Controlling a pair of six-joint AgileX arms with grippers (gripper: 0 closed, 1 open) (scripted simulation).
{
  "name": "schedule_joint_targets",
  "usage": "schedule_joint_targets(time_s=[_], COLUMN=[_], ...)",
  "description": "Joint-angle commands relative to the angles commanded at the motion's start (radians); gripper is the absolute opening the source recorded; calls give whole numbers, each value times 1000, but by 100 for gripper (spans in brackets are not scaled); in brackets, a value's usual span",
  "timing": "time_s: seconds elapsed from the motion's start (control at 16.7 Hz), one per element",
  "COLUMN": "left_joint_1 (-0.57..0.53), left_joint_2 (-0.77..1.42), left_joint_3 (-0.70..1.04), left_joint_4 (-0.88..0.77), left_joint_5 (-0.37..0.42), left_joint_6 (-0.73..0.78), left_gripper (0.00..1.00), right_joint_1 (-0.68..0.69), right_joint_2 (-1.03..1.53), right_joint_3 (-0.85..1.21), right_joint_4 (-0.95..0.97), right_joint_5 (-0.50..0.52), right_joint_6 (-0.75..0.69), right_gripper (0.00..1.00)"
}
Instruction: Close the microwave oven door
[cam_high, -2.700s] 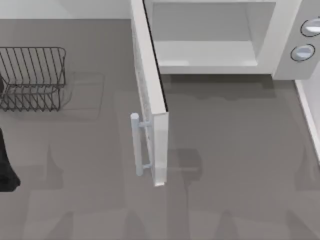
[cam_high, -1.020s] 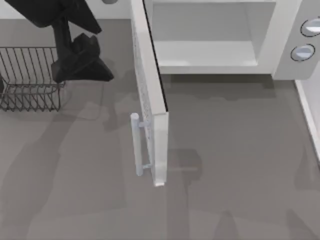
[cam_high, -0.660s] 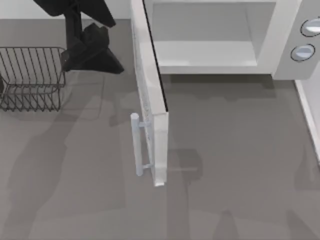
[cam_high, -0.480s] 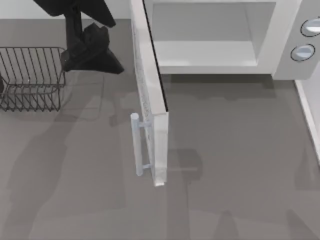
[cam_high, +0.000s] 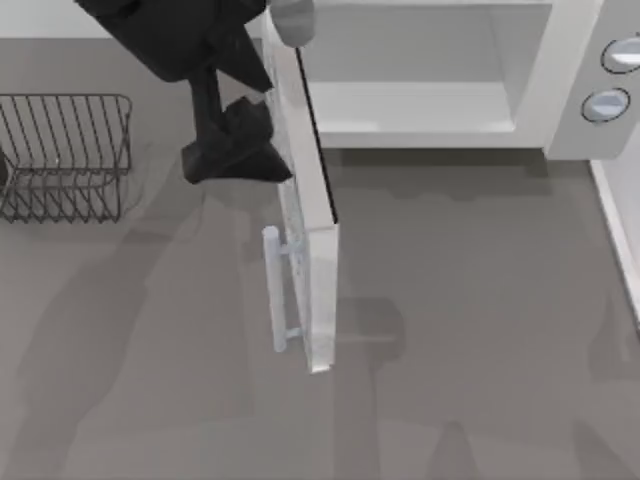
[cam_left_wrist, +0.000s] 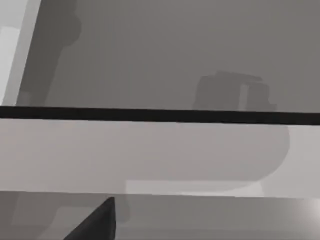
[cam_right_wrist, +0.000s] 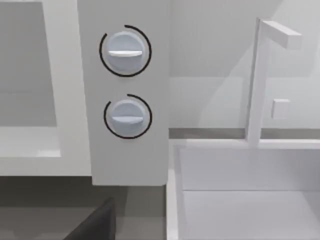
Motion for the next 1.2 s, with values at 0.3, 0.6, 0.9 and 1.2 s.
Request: schedule_joint_targets(time_s=[0.3, 0.6, 0.9, 1.2], left_joint_1=[-36, -36, -36, -36], left_joint_2=[-2, -2, -2, -2], left_joint_3=[-111, -111, -111, -111], left_joint_4=[119, 119, 119, 119], left_joint_5=[-11, -11, -11, -11], left_joint_6=[-37, -37, -37, -37], left_gripper=[100, 85, 47, 10], right_joint_1=[0, 0, 0, 0], right_joint_2=[0, 0, 0, 0], right_joint_3=[0, 0, 0, 0], right_joint_4=[0, 0, 0, 0], right_joint_5=[0, 0, 0, 0], right_joint_6=[0, 0, 0, 0], right_gripper=[100, 100, 100, 100])
